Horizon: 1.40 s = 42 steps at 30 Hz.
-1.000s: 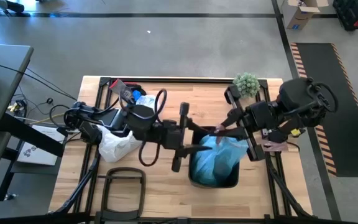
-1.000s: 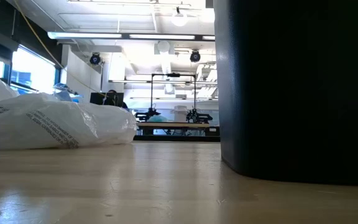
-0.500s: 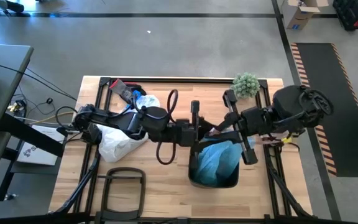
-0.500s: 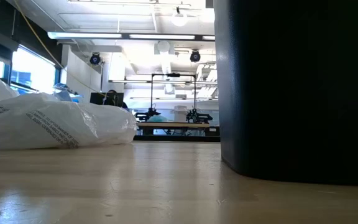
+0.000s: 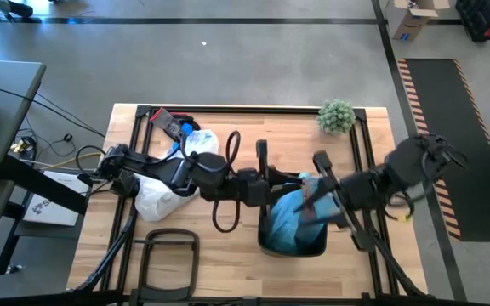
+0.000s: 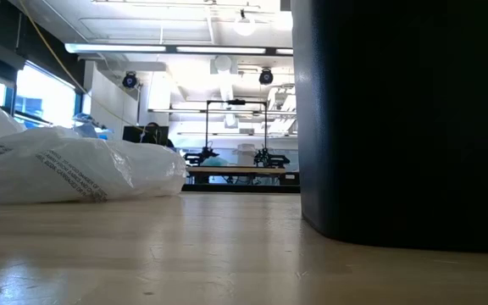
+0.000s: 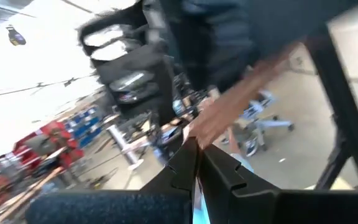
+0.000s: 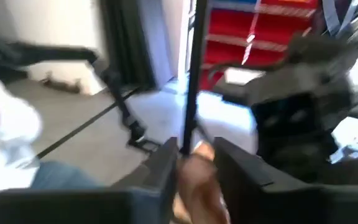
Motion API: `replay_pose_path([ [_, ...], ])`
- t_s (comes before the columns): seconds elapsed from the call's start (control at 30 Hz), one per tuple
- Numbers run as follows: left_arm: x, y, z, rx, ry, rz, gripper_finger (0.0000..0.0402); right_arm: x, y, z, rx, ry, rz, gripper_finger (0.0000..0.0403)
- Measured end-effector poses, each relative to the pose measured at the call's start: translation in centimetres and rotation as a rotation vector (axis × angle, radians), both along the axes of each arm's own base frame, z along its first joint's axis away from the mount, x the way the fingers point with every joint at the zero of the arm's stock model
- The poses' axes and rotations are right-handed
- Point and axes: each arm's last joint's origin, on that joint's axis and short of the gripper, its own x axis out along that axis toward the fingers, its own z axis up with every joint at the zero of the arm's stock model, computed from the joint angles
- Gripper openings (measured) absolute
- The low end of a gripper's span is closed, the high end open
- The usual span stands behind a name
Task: Place trash/remove bag and relplace
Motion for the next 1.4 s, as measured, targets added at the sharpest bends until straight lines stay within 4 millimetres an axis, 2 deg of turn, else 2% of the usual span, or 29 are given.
replay_pose_path([
  [0.17, -0.5, -0.9, -0.2, 0.033, 0.028, 0.096, 0.0000, -1.7, 3.2, -1.9, -0.040, 0.169, 0.094, 0.0205],
  [0.27, -0.7, -1.2, -0.4, 0.045, 0.059, 0.150, 0.0000, -2.5, 5.2, -3.6, -0.036, 0.305, 0.016, 0.0238],
  [0.4, -1.5, -1.2, -0.1, 0.050, 0.089, 0.205, 0.0000, -3.7, 7.4, -6.4, -0.022, 0.488, -0.204, 0.0242],
  [0.5, -2.2, -1.4, 0.3, 0.053, 0.102, 0.223, 0.0000, -5.2, 8.5, -8.1, 0.010, 0.536, -0.435, 0.0231],
  [0.57, -2.6, -1.5, 0.4, 0.058, 0.118, 0.236, 0.0000, -6.5, 9.1, -8.6, 0.063, 0.476, -0.576, 0.0222],
  [0.7, -3.2, -1.7, 0.2, 0.052, 0.154, 0.252, 0.0000, -8.5, 10.5, -9.6, 0.083, 0.243, -0.684, 0.0204],
  [0.87, -3.9, -1.5, -0.1, 0.035, 0.220, 0.308, 0.0000, -9.6, 10.0, -12.5, 0.118, 0.097, -0.788, 0.0190],
  [1.0, -4.3, -1.5, -0.6, 0.027, 0.268, 0.340, 0.0000, -10.0, 7.8, -15.0, 0.127, 0.011, -0.851, 0.0192],
  [1.1, -4.4, -1.7, -1.0, 0.024, 0.296, 0.343, 0.0000, -10.2, 5.9, -16.1, 0.125, -0.081, -0.892, 0.0209],
  [1.17, -4.5, -1.7, -1.1, 0.016, 0.308, 0.346, 0.0000, -10.3, 5.1, -16.3, 0.120, -0.162, -0.910, 0.0229],
  [1.27, -4.5, -1.7, -1.2, 0.003, 0.313, 0.347, 0.0000, -10.2, 4.4, -16.2, 0.092, -0.183, -0.927, 0.0264],
  [1.4, -4.5, -1.7, -1.2, -0.001, 0.309, 0.346, 0.0000, -9.3, 4.6, -15.9, 0.014, -0.181, -0.950, 0.0305],
])
